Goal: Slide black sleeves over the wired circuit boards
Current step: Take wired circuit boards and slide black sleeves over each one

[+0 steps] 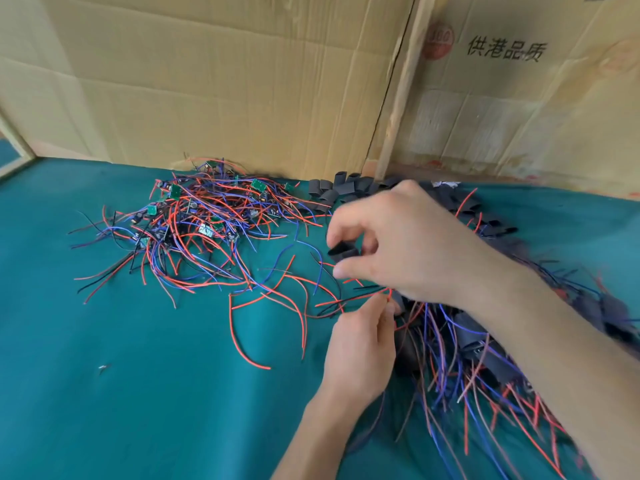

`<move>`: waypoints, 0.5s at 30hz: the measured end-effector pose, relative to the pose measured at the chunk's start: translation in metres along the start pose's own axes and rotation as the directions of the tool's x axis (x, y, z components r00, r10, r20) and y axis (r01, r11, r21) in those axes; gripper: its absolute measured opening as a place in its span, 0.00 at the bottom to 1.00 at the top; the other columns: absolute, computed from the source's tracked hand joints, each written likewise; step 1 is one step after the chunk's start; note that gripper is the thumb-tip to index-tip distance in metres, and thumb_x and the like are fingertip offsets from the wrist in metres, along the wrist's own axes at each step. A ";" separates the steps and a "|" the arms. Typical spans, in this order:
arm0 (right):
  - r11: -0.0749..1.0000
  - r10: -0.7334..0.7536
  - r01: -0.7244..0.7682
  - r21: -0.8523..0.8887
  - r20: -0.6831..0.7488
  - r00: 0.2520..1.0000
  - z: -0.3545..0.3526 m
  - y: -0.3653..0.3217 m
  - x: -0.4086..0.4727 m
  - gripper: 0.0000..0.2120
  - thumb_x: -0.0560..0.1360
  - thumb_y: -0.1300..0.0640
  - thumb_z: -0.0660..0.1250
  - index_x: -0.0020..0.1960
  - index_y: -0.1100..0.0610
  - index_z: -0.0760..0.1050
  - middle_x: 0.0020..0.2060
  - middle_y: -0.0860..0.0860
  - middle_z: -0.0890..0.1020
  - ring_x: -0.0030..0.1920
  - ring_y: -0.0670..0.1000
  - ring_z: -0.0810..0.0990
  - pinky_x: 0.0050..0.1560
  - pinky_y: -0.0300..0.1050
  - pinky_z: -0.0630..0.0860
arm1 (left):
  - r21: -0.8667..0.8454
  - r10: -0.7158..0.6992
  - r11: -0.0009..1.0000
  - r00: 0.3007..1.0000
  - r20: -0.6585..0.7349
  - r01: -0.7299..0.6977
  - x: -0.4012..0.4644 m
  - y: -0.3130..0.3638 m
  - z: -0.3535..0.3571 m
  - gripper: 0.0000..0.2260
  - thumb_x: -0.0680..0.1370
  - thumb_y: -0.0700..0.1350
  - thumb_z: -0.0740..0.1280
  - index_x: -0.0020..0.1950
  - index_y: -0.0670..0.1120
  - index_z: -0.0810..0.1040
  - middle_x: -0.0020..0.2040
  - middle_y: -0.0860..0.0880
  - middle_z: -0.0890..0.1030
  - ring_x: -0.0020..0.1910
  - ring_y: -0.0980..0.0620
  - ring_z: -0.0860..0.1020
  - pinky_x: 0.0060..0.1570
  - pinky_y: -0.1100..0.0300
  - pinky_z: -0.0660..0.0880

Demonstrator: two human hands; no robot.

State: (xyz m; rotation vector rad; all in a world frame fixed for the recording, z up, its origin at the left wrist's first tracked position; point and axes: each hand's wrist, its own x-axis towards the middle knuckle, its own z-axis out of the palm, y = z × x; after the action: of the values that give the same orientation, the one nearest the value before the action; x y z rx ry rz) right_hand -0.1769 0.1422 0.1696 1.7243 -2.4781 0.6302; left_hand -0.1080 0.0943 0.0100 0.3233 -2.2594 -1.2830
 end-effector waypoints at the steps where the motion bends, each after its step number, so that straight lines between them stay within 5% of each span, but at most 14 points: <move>1: 0.998 -0.035 0.037 -0.051 0.034 0.999 0.006 -0.004 -0.001 0.10 0.69 0.49 0.78 0.47 0.47 0.80 0.39 0.46 0.82 0.39 0.44 0.76 0.50 0.48 0.76 | 0.027 -0.010 1.000 1.000 0.003 0.010 0.001 0.001 0.000 0.13 0.80 0.46 0.56 0.36 0.51 0.68 0.38 0.43 0.76 0.39 0.38 0.71 0.35 0.48 0.62; 4: 0.966 -0.093 0.123 -0.227 0.139 0.986 0.023 -0.013 -0.002 0.09 0.72 0.52 0.74 0.49 0.48 0.76 0.42 0.49 0.77 0.47 0.58 0.77 0.45 0.51 0.74 | 0.043 -0.030 0.999 0.999 0.016 0.030 0.000 0.003 -0.001 0.09 0.76 0.43 0.56 0.35 0.47 0.68 0.37 0.38 0.79 0.39 0.32 0.73 0.35 0.42 0.66; 8: 0.917 -0.074 0.137 -0.373 0.179 0.981 0.025 -0.007 -0.002 0.08 0.73 0.57 0.71 0.50 0.50 0.73 0.43 0.50 0.77 0.47 0.60 0.77 0.39 0.49 0.68 | 0.058 -0.026 0.998 1.000 -0.001 0.026 0.000 0.002 0.000 0.13 0.75 0.44 0.56 0.30 0.51 0.60 0.34 0.37 0.77 0.37 0.33 0.69 0.33 0.48 0.60; 11: 0.936 -0.038 0.086 -0.343 0.145 0.989 0.015 0.006 -0.002 0.11 0.70 0.52 0.73 0.48 0.48 0.72 0.40 0.47 0.76 0.44 0.56 0.76 0.42 0.50 0.73 | 0.027 -0.017 0.999 1.000 -0.017 0.017 0.000 0.000 0.001 0.15 0.80 0.43 0.58 0.34 0.56 0.65 0.34 0.44 0.75 0.38 0.40 0.66 0.35 0.50 0.59; 15: 0.986 0.083 -0.072 -0.149 0.070 0.994 -0.001 0.027 -0.008 0.14 0.66 0.49 0.79 0.48 0.48 0.80 0.35 0.39 0.78 0.40 0.40 0.74 0.44 0.46 0.72 | -0.046 -0.018 0.999 1.000 -0.001 0.018 -0.001 -0.003 0.001 0.11 0.83 0.48 0.57 0.41 0.54 0.69 0.31 0.48 0.71 0.36 0.42 0.69 0.34 0.54 0.62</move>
State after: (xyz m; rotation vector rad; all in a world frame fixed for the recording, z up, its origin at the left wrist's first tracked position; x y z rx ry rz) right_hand -0.1986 0.1573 0.1603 1.6360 -2.5806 0.3835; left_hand -0.1082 0.0940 0.0069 0.3287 -2.2273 -1.3417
